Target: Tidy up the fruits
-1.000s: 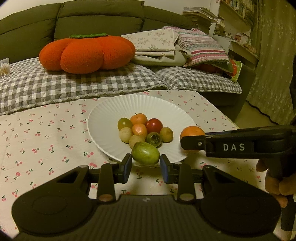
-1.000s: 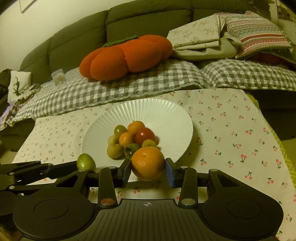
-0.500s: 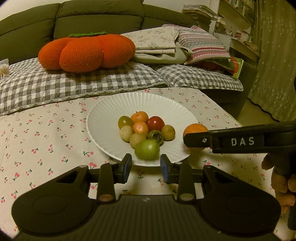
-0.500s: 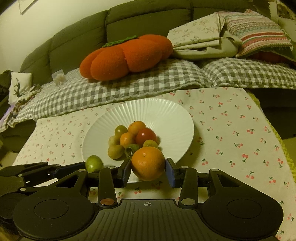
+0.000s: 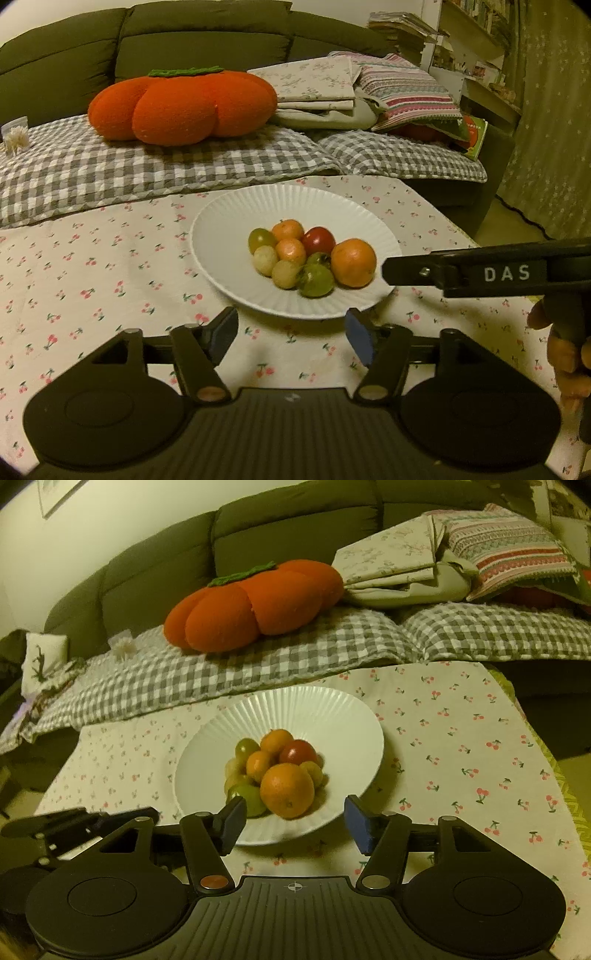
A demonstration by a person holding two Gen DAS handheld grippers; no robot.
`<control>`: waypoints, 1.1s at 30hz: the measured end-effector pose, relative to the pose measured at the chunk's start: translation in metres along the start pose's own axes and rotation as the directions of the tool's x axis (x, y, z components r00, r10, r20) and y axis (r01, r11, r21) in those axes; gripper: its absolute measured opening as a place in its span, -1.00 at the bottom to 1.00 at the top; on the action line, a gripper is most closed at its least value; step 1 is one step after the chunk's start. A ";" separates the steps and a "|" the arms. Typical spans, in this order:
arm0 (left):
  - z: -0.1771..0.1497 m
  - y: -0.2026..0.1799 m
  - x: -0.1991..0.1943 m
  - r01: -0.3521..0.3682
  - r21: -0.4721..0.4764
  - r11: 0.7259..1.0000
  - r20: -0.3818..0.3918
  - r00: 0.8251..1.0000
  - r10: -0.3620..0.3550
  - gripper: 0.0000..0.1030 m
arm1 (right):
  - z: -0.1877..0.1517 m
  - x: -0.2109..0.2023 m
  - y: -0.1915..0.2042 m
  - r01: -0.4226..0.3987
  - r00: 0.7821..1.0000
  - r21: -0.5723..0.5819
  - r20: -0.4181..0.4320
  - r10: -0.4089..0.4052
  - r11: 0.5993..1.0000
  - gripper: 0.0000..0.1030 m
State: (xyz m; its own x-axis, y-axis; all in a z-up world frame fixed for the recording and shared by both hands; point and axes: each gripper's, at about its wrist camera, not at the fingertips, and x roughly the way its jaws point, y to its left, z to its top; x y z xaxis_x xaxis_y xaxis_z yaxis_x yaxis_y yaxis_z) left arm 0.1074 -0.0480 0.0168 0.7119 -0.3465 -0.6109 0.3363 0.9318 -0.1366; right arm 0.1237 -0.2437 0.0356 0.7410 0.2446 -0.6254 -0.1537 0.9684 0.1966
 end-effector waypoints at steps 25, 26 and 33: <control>-0.028 0.024 -0.053 -0.138 -0.101 0.985 -0.111 0.986 0.127 0.96 | -0.029 -0.038 0.025 0.094 0.994 -0.068 -0.050 -0.097 0.993 0.74; -0.029 0.024 -0.054 -0.143 -0.099 0.985 -0.116 0.985 0.131 0.97 | -0.030 -0.039 0.026 0.092 0.994 -0.063 -0.052 -0.096 0.994 0.76; -0.034 0.021 -0.064 -0.180 -0.093 0.979 -0.153 0.975 0.164 0.98 | -0.033 -0.048 0.036 0.094 0.994 -0.049 -0.045 -0.097 0.994 0.84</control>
State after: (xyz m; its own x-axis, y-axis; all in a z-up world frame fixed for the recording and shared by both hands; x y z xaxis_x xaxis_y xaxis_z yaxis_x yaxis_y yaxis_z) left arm 0.0480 -0.0025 0.0259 0.6549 -0.1682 -0.7368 0.1443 0.9848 -0.0965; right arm 0.0611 -0.2189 0.0480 0.7219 0.1520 -0.6751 -0.1149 0.9884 0.0997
